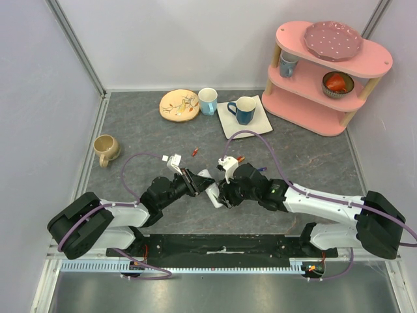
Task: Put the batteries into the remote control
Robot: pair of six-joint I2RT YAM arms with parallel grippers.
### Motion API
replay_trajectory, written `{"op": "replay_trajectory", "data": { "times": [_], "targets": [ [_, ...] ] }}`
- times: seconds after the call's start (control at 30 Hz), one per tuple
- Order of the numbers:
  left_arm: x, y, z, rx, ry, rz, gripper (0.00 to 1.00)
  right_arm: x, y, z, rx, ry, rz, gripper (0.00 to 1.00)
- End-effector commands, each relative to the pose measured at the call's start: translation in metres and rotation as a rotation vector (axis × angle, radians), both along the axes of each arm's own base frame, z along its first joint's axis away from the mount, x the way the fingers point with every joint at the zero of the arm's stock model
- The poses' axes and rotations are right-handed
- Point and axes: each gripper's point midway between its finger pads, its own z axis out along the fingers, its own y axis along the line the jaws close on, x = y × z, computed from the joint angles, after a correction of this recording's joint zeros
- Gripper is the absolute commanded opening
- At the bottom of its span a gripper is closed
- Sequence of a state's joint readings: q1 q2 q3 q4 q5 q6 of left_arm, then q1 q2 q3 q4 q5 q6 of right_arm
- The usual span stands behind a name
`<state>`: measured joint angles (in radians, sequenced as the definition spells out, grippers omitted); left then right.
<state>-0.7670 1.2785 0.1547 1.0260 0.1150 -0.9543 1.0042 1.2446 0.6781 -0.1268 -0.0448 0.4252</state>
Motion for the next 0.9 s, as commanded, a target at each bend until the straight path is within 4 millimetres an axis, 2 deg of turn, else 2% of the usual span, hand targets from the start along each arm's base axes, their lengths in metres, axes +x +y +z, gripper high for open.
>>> {"op": "replay_trajectory", "data": {
  "times": [0.0,0.3,0.5,0.57,0.67,0.8,0.83,0.87],
  "targets": [
    [0.004,-0.004,0.023,-0.068,-0.029,-0.001,0.02,0.007,0.011,0.014,0.043,-0.043,0.012,0.49],
    [0.007,-0.001,0.017,-0.05,-0.013,0.028,0.02,0.006,0.006,0.028,0.064,-0.066,0.001,0.33],
    [0.014,0.007,0.016,-0.026,-0.016,0.079,0.02,0.007,-0.012,0.043,0.054,-0.101,-0.05,0.33],
    [0.017,0.012,0.016,-0.007,-0.025,0.103,0.02,0.018,-0.026,0.045,0.018,-0.141,-0.114,0.33],
    [0.019,0.019,0.016,0.012,-0.029,0.131,0.02,0.039,-0.057,0.037,-0.065,-0.149,-0.251,0.33],
    [0.014,0.025,0.017,0.007,-0.026,0.133,0.02,0.078,-0.116,0.013,-0.137,-0.085,-0.488,0.32],
    [0.009,0.027,0.013,0.008,-0.012,0.125,0.02,0.082,-0.126,0.008,-0.157,-0.078,-0.521,0.32],
    [0.007,0.028,0.019,-0.014,-0.021,0.121,0.02,0.087,-0.135,0.004,-0.176,-0.077,-0.554,0.33]
  ]
}}
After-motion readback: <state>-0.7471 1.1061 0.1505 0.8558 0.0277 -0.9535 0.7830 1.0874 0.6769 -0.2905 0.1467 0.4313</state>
